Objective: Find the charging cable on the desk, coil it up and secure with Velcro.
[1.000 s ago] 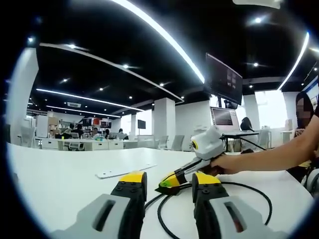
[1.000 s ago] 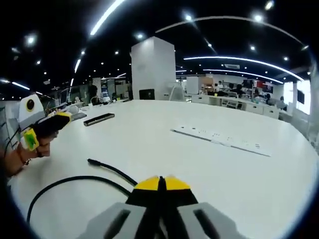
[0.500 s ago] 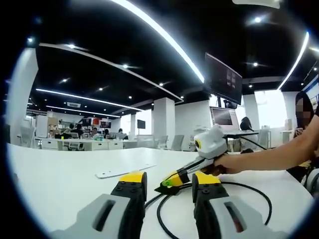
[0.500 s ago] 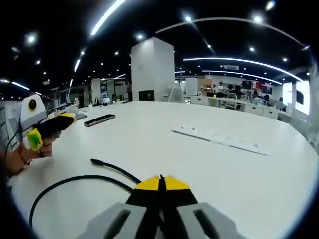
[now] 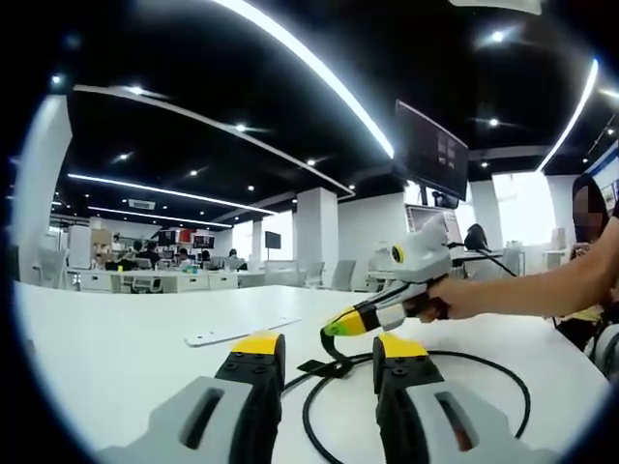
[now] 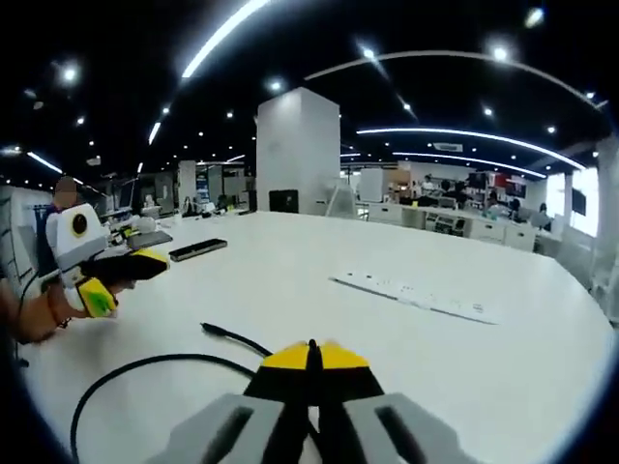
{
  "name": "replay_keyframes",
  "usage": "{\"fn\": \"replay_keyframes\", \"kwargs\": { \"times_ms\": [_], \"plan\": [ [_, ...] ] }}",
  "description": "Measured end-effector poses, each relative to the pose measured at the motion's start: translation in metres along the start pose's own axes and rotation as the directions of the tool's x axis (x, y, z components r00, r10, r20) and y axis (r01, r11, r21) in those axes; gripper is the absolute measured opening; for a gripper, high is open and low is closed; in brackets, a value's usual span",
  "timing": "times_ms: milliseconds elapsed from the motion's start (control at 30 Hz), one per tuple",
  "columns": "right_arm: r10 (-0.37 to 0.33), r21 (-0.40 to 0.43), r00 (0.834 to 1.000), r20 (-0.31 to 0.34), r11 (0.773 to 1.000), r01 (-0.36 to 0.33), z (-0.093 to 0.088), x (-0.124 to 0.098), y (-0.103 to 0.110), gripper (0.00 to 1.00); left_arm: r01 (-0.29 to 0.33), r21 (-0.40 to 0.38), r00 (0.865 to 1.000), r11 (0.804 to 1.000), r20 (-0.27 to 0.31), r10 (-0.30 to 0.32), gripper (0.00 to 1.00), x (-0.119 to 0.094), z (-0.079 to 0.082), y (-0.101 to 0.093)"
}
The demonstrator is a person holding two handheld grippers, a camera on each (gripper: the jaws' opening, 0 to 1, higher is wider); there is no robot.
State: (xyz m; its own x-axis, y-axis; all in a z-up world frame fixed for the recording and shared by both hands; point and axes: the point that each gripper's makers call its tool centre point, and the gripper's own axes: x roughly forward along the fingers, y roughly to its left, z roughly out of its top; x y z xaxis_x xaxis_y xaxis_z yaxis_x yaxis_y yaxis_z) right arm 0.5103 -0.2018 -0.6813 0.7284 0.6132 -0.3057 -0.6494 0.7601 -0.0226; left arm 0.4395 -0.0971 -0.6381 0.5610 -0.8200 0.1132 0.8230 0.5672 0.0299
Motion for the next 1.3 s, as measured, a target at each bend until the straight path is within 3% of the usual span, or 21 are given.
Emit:
{"fn": "replay_keyframes", "kwargs": {
  "times_ms": [500, 867, 1100, 1233, 1300],
  "plan": [
    [0.004, -0.048, 1.0, 0.01, 0.999, -0.003, -0.006, -0.019, 0.022, 0.03, -0.002, 0.01, 1.0, 1.0, -0.008, 0.002, 0.36, -0.002, -0.002, -0.002],
    [0.074, -0.063, 0.997, 0.016, 0.995, -0.073, -0.013, -0.022, 0.043, 0.05, -0.026, 0.009, 0.999, 1.0, -0.031, 0.026, 0.36, -0.003, -0.01, 0.004],
    [0.089, -0.039, 0.995, 0.043, 0.995, -0.087, -0.01, -0.023, 0.045, 0.17, -0.037, 0.007, 0.999, 0.999, -0.04, 0.037, 0.36, -0.003, -0.013, 0.004],
    [0.096, -0.008, 0.992, 0.077, 0.995, -0.096, -0.003, -0.025, 0.043, 0.17, -0.039, 0.007, 0.998, 0.999, -0.041, 0.04, 0.36, -0.003, -0.013, 0.004],
    [0.138, -0.001, 0.988, 0.066, 0.99, -0.139, -0.006, -0.026, 0.052, 0.14, -0.039, 0.008, 0.998, 0.999, -0.041, 0.039, 0.36, -0.003, -0.013, 0.004]
  ]
}}
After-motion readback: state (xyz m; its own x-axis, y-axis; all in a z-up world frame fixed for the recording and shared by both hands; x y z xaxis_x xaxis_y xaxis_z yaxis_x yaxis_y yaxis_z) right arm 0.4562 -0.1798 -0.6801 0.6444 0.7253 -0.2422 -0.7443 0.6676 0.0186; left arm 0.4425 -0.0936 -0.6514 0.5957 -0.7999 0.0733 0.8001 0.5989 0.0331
